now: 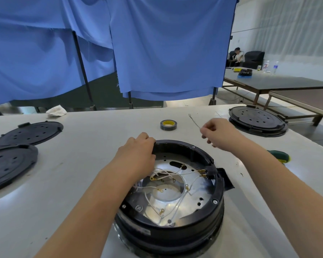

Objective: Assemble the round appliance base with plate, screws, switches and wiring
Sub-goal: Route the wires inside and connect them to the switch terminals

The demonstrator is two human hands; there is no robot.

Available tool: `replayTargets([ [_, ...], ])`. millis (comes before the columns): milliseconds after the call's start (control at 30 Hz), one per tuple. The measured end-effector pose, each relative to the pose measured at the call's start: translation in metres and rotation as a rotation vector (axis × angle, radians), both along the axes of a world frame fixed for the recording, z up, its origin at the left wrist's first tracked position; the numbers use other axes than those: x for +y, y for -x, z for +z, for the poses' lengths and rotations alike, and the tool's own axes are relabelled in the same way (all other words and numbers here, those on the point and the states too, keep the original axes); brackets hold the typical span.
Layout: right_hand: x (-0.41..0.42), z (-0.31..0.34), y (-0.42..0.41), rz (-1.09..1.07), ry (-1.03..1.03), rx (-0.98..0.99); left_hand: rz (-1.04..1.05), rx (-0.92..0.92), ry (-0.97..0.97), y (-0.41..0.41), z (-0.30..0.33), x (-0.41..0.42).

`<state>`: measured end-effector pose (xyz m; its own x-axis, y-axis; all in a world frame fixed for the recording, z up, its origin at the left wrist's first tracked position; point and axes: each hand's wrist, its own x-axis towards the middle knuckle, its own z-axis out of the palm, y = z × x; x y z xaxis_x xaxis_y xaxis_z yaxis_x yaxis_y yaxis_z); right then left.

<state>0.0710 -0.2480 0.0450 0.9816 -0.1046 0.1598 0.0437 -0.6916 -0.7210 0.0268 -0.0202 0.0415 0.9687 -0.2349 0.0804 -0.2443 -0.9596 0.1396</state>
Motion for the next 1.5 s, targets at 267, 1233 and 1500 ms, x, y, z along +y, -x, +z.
replayTargets([
  [267,0.040,-0.005,0.049,0.265,-0.191,-0.177,0.066,0.041,-0.101,0.014,0.013,-0.009],
  [1233,0.042,-0.012,0.059,0.244,-0.524,-0.160,-0.104,-0.045,0.718,0.007,0.002,-0.024],
  [1500,0.040,-0.010,0.062,0.283,-0.550,-0.134,-0.097,0.094,0.897,0.006,0.004,-0.025],
])
